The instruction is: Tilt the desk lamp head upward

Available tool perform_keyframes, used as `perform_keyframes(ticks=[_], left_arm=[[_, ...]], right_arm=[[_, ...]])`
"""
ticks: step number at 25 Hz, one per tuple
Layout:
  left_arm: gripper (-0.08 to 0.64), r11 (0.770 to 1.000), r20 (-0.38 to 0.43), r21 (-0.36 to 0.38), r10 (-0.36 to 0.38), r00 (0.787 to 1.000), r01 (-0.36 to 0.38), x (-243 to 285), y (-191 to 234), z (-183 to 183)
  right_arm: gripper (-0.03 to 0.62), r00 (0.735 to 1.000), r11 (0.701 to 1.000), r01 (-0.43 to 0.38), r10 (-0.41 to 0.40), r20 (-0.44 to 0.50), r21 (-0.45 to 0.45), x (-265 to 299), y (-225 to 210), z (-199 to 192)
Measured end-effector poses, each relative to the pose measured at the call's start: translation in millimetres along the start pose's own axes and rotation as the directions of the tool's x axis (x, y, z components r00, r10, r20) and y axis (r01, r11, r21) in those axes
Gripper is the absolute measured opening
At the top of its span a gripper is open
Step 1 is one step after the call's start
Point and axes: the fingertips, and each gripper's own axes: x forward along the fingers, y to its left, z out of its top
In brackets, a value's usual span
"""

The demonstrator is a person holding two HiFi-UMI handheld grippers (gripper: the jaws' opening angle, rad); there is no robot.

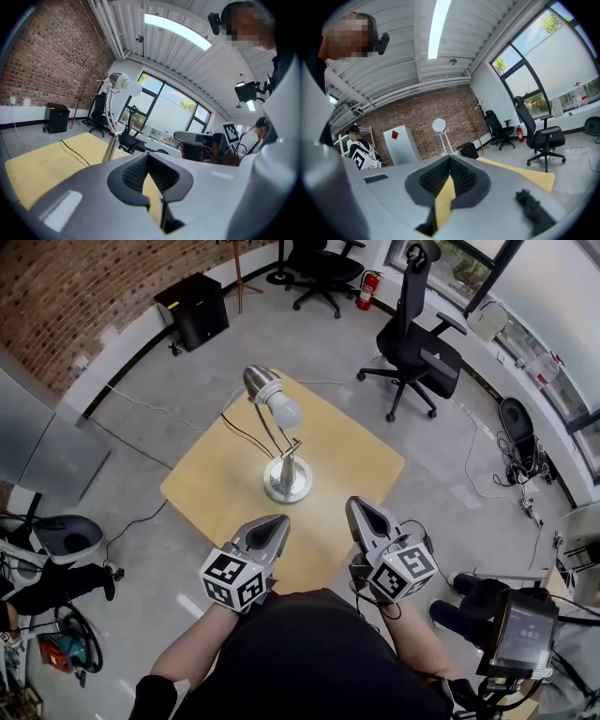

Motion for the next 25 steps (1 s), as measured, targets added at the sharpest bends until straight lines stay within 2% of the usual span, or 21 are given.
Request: perform_keyframes(ticks=[9,16,25], left_arm=[[0.006,1.0,-0.009,-0.009,0.007,1.0,-0.007,-5.3,4.6,-2.4],[0.006,1.0,-0.026,-0.016,0.004,1.0,-0.005,10.1,8.6,-3.2],[0.006,1.0,-0.03,-0.018,0.014,0.999,-0.015,9.0,15.5,1.4]], right_arm=[[0.005,1.0,1.0,0.0,0.0,-0.02,-0.015,-1.5,10.1,-6.1],[0.005,1.0,1.0,0.016,-0.016,-0.026,-0.003,3.0,-6.5,-5.7],[0.005,0.999,1.0,0.026,-0.026,-0.033,0.003,6.8,-7.5,-4.2]])
